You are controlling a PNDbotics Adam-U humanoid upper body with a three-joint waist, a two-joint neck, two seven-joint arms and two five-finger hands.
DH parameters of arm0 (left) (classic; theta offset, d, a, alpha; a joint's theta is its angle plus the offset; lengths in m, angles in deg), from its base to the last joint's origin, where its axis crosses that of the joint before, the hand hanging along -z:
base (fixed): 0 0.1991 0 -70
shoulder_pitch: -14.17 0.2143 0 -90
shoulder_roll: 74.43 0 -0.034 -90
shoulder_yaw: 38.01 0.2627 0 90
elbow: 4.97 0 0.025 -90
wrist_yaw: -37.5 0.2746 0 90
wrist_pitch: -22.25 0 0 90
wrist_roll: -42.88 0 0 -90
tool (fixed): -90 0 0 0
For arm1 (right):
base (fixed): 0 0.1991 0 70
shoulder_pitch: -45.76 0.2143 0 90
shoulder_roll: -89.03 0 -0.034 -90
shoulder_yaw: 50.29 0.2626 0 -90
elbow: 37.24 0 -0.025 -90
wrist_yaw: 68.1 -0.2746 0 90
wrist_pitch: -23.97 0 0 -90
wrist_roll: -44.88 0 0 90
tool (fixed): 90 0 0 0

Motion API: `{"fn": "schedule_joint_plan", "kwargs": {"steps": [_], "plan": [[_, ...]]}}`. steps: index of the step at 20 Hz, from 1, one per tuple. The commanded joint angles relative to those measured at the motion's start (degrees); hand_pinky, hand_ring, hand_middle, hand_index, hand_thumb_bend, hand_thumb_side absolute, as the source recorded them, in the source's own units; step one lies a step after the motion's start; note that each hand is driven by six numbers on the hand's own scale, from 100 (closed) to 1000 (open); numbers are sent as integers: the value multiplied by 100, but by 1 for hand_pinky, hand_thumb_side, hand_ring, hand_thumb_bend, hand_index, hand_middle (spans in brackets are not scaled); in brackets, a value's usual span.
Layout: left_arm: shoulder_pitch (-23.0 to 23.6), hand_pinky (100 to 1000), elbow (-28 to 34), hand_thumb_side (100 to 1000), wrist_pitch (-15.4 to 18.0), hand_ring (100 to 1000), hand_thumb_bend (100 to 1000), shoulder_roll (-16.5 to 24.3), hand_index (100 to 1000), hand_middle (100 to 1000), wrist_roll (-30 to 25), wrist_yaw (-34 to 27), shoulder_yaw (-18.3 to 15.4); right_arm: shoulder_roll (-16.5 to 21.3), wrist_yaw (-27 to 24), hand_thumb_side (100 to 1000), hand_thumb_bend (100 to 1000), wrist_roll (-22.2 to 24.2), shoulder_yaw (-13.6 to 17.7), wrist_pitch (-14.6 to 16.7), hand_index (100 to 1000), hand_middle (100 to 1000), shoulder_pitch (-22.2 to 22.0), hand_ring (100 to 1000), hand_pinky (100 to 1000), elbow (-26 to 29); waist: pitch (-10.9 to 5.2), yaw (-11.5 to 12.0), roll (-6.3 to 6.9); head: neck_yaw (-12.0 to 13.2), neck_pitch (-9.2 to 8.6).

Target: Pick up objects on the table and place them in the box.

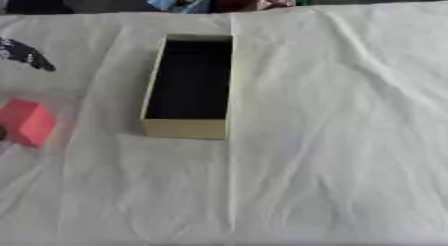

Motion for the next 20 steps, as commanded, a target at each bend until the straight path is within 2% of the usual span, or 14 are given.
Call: {"fn": "schedule_joint_plan", "kwargs": {"steps": [1, 6, 14, 20], "plan": [[-12, 882, 15, 152, 706, 869, 854, 257, 941, 845, -735, 40, 24, 155, -44, 407, 100, 6, 46, 0, 809, 804, 74, 811, 845, 81, -91, -8, 56, 32, -47], [101, 886, -81, 100, 697, 880, 834, 259, 943, 868, -735, 250, 56, 139, -45, 405, 100, 3, 45, -3, 809, 802, 76, 810, 845, 81, -79, -9, 48, 29, -62], [152, 872, -266, 207, 548, 857, 866, 189, 910, 842, -735, 502, 51, 115, -29, 403, 100, -27, 51, -6, 804, 800, 64, 807, 844, 81, -59, -7, 19, 48, -72], [130, 839, -273, 269, 242, 819, 842, 111, 881, 802, -735, 627, -26, 96, -10, 403, 100, -41, 51, -21, 804, 800, 46, 805, 845, 81, -46, 11, 4, 54, -71]]}}
